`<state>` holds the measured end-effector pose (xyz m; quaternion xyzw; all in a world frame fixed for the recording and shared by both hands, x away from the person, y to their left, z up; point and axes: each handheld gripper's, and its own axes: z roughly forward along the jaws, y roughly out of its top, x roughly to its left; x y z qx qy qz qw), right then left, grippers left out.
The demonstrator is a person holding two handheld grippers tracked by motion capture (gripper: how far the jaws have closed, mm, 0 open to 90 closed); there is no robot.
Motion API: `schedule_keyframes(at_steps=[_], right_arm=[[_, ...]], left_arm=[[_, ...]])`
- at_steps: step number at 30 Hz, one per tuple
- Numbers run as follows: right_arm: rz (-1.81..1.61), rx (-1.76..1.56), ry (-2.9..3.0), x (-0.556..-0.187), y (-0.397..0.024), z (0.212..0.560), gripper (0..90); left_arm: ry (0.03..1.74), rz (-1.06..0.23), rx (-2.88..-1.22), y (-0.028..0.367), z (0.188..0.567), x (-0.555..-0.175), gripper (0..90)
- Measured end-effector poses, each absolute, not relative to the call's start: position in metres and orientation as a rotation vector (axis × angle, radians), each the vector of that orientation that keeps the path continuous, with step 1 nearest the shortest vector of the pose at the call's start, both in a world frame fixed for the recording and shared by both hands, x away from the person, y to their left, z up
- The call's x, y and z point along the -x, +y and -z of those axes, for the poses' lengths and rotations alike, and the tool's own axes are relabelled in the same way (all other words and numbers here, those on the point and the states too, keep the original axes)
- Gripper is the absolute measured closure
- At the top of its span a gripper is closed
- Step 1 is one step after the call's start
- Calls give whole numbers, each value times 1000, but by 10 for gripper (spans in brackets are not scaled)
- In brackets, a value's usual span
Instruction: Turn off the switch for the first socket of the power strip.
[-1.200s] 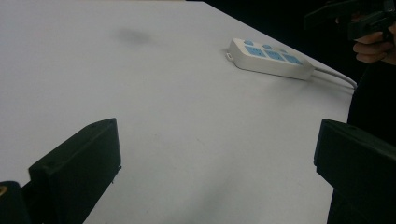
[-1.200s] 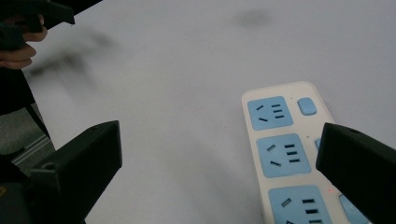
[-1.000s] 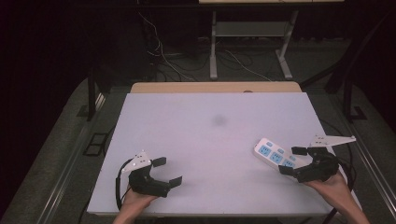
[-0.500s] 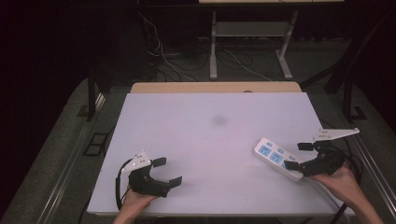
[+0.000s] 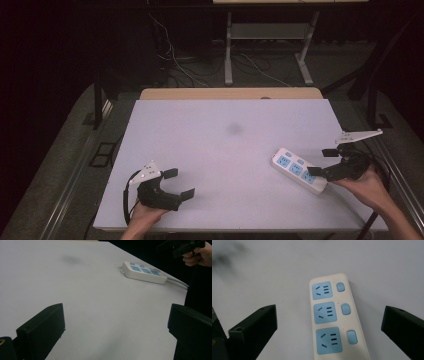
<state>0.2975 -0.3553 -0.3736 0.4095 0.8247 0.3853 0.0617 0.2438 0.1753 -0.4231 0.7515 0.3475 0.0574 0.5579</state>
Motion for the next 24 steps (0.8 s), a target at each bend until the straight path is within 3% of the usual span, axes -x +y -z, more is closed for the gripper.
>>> schedule_keyframes(at_steps=[14, 20, 21, 24], right_arm=[[-1045, -1220, 2582, -312, -348, 374, 1], [-1036, -1174, 2655, -316, -349, 374, 299], [-1036, -1174, 2655, -316, -349, 374, 299], [-1015, -1159, 2677, -318, -348, 376, 408]], left_arm=[[820, -133, -1776, 175, 424, -244, 0], [820, -133, -1774, 175, 424, -244, 0], [820, -133, -1774, 175, 424, -244, 0], [822, -133, -1771, 175, 424, -245, 0]])
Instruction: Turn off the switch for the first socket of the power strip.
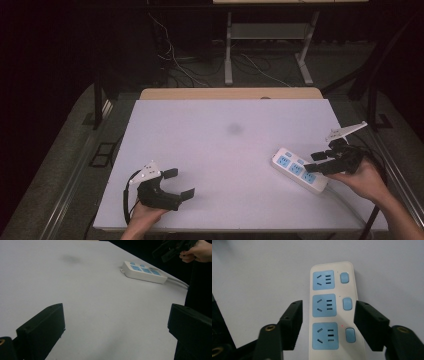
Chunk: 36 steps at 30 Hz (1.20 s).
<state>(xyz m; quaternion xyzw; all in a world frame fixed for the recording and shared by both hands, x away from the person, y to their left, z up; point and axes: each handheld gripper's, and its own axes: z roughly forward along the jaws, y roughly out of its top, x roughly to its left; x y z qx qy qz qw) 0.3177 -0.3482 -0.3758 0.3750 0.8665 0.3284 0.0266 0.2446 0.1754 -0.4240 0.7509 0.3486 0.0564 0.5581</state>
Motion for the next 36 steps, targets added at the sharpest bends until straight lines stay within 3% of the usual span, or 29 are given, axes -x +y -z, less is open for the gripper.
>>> schedule_keyframes(at_steps=[12, 20, 36], right_arm=[[-989, -1153, 2710, -321, -349, 380, 653], [-952, -1171, 2713, -324, -351, 383, 885], [-860, -1229, 2727, -335, -355, 395, 895]], left_arm=[[821, -131, -1776, 175, 424, -245, 0], [821, -130, -1776, 175, 425, -245, 0], [822, -131, -1778, 175, 425, -245, 0]])
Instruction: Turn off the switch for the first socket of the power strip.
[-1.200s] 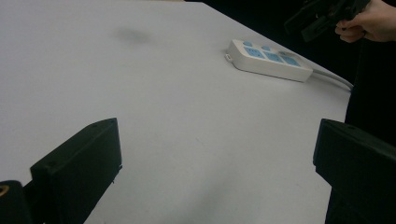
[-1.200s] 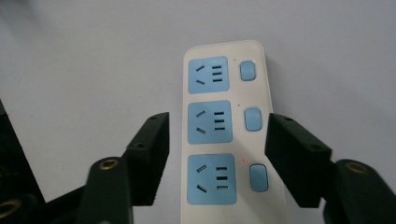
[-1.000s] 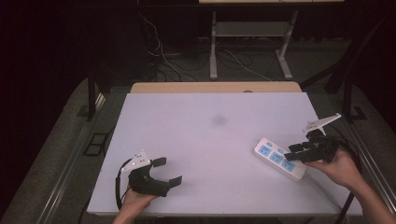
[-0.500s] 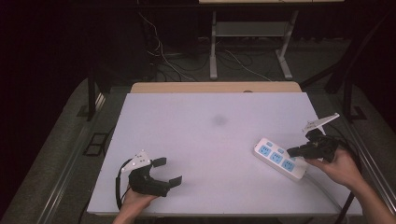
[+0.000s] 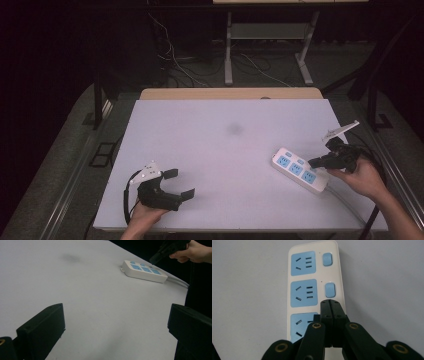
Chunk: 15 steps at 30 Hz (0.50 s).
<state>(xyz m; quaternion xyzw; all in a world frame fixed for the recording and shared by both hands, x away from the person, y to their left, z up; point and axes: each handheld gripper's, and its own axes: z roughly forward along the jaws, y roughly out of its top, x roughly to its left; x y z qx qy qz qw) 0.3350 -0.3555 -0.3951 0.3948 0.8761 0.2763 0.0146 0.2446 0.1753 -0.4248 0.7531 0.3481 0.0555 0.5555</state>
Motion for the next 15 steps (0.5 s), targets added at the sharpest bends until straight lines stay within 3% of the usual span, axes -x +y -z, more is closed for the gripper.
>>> schedule_keyframes(at_steps=[15], right_arm=[[-776, -1217, 2755, -337, -355, 403, 896]], left_arm=[[814, -124, -1786, 174, 426, -245, 0]])
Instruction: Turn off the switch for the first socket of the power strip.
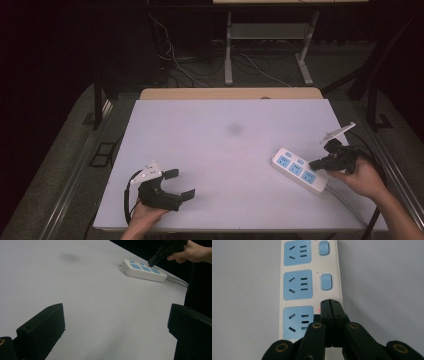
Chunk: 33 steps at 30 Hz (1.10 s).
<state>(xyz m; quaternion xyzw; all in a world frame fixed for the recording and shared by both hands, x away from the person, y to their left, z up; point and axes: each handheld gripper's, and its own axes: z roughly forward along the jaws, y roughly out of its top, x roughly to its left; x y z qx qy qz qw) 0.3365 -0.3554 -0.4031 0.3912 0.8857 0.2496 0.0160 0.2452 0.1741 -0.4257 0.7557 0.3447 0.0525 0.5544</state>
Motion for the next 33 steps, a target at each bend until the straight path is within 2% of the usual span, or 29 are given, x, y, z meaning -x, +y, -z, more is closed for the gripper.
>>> schedule_keyframes(at_steps=[33], right_arm=[[-838, -1160, 2746, -334, -360, 407, 900]], left_arm=[[820, -126, -1786, 175, 426, -245, 0]])
